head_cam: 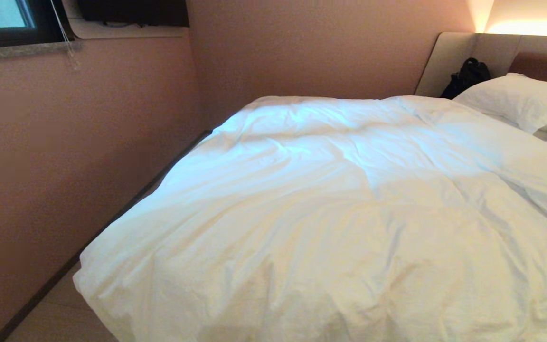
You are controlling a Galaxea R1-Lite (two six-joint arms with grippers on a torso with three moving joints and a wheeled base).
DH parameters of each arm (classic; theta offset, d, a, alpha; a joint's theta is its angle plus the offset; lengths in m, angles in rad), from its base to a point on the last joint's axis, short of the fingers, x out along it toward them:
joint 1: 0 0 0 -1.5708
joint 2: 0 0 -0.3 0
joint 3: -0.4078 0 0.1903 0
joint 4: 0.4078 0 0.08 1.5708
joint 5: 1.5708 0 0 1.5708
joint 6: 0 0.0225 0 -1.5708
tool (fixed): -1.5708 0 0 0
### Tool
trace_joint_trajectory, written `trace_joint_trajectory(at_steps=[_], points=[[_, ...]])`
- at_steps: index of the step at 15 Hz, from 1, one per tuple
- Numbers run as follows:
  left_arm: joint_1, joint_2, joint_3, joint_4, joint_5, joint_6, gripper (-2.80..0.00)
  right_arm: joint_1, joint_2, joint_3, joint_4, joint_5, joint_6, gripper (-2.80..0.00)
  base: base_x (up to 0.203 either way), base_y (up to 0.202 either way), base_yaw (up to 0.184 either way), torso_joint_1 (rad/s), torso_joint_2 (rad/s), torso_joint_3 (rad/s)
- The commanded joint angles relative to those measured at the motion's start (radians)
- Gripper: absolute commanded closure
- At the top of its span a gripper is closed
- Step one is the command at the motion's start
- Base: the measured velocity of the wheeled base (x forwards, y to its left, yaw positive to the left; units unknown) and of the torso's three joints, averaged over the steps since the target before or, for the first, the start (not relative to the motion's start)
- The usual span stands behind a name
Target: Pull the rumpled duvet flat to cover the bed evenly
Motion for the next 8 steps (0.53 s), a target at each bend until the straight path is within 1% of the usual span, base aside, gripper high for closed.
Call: trace_joint_trajectory(at_steps=[1,8], points=[[0.0,0.009,0.001,0.002,-0.002,-0.001,0.0,0.0,0.001,0.0,0.0,0.0,0.0,0.0,0.0,0.0,0.0,0.0,0.0,0.0],[0.0,0.002,0.007,0.004,-0.004,0.0,0.0,-0.001,0.001,0.0,0.0,0.0,0.0,0.0,0.0,0.0,0.0,0.0,0.0,0.0]])
